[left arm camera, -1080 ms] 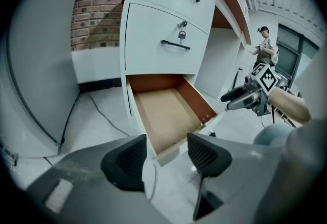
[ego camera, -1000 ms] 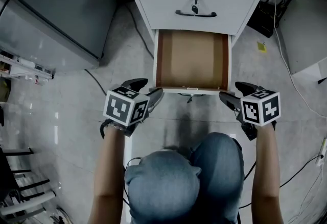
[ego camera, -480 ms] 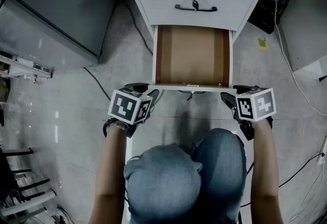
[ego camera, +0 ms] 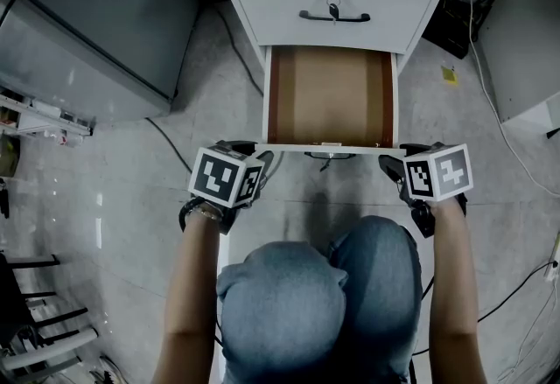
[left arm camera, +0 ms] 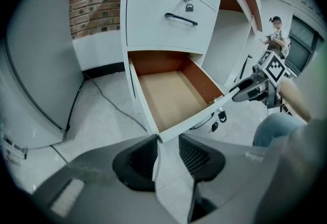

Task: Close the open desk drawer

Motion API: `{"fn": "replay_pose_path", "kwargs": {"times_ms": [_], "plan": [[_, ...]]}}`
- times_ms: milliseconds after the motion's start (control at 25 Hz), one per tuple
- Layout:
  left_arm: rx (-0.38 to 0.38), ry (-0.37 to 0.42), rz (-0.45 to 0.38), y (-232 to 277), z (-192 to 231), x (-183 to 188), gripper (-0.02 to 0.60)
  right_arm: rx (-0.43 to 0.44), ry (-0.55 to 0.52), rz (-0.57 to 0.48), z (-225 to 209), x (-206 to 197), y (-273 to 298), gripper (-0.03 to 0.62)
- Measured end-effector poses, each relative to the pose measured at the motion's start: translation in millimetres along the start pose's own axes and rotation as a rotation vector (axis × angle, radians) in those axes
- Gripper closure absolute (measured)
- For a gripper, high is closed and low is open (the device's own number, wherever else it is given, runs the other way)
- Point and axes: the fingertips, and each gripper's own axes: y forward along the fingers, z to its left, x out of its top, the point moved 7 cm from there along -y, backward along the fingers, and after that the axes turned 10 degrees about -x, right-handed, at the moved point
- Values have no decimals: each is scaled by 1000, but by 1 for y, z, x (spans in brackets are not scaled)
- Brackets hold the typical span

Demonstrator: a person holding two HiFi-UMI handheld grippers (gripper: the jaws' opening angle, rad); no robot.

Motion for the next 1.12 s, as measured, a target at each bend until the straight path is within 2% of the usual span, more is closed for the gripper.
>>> {"fn": "replay_pose_path", "kwargs": {"times_ms": [120,320,480,720,1120], "plan": [[-6,-16,-30,-5,1,8,442,7,29,-24,-3,7,-5,372],[0,-20,-37,-10,1,17,442,4,54,-40,-4,14,-10,372],[0,-32,-57,-16,5,29,442,58,95,-66,-8,21,-2,372],[-13,-52,-102,-16,6,35,442,-12,106,-82,-10,32,-19,372],[-18,-43,-60,-21,11,44,440,3,69,-57,-10,41,-16,370]]}}
